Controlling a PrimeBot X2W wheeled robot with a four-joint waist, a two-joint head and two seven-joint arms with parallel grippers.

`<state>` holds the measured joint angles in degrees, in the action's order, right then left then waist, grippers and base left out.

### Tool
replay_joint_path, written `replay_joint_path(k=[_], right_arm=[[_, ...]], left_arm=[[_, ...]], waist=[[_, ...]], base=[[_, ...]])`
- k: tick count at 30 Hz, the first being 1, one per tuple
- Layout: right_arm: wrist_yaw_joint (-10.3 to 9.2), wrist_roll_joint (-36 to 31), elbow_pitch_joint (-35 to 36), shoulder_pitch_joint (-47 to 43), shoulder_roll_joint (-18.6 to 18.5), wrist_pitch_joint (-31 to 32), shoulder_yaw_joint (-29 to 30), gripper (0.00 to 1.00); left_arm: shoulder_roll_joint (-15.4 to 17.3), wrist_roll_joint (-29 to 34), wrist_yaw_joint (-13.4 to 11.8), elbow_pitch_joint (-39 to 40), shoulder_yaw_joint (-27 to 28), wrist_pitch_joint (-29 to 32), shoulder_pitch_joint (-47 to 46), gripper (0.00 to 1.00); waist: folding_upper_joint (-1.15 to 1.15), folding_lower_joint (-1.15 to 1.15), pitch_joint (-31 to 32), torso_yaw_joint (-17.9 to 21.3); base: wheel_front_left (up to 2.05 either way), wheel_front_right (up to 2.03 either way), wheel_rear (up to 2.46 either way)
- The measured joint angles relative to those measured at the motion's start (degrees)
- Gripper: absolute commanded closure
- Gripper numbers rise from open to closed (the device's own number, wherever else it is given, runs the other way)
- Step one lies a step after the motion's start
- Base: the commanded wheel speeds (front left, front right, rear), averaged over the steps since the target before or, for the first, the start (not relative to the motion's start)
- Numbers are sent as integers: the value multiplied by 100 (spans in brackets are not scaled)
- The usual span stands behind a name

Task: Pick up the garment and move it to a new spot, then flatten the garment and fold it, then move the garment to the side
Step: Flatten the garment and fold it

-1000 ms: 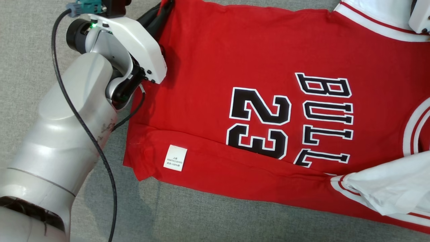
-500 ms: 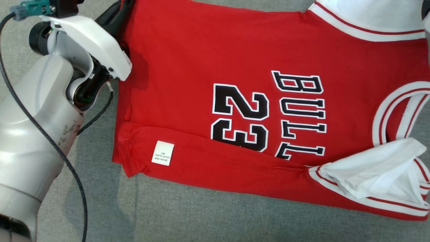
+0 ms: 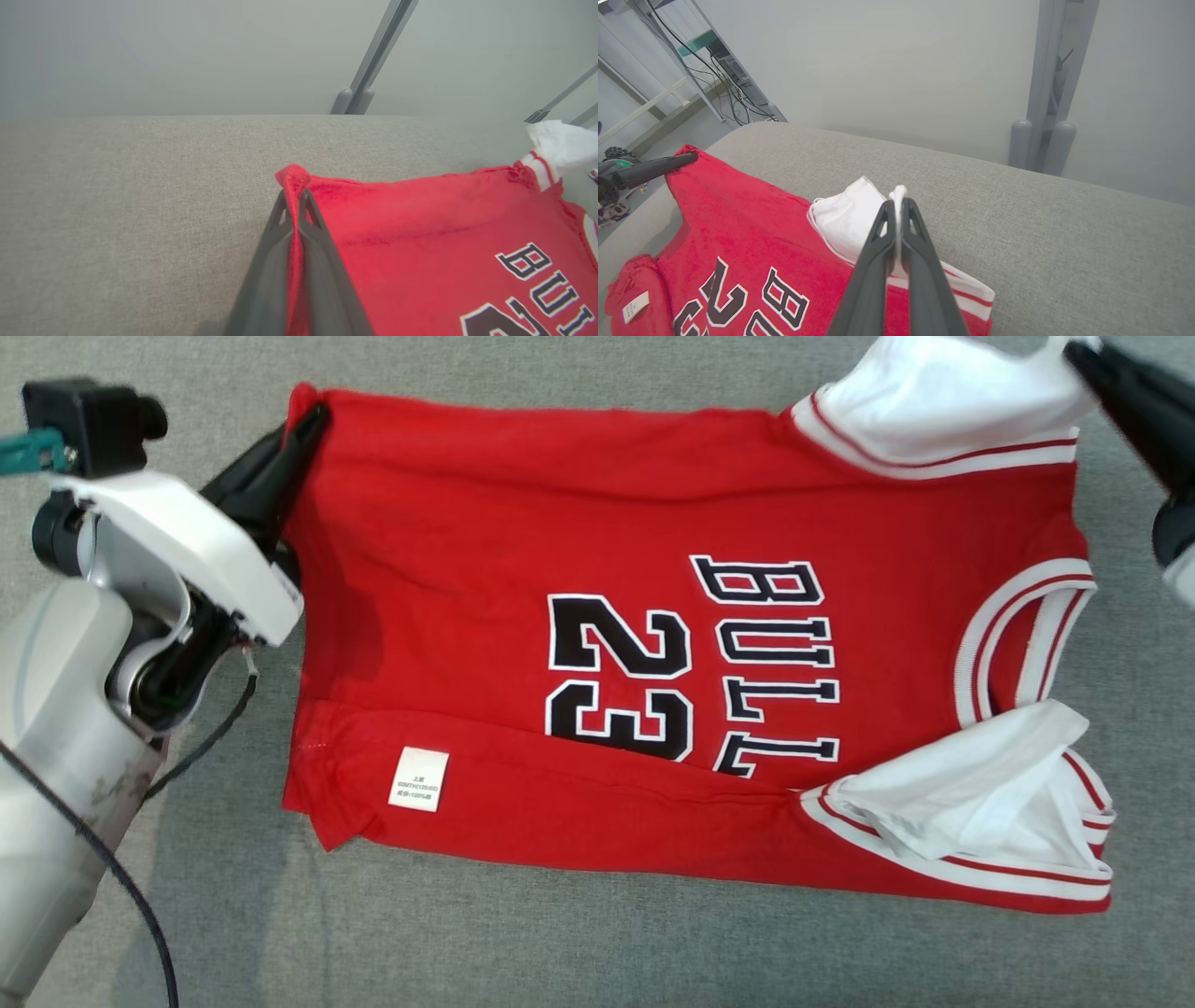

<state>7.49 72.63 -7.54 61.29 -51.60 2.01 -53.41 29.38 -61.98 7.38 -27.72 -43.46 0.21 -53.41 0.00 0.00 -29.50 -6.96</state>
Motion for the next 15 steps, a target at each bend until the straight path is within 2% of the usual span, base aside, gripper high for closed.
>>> replay_joint_path(k=[3, 7, 15], right_arm=[[0, 145, 458, -508, -237, -163, 11, 100], [0, 237, 813, -1064, -377, -352, 9, 100], [0, 359, 1196, -2327, -409, -921, 142, 100]], left_arm=[[198, -152, -69, 359, 56, -32, 390, 100], [425, -311, -190, 702, 146, -74, 812, 100], [797, -813, -491, 1321, 392, -232, 1788, 100]], waist=[[0, 0, 79, 86], [0, 0, 160, 175], [0, 0, 278, 352]], base=[[0, 0, 0], [0, 0, 0], [0, 0, 0]])
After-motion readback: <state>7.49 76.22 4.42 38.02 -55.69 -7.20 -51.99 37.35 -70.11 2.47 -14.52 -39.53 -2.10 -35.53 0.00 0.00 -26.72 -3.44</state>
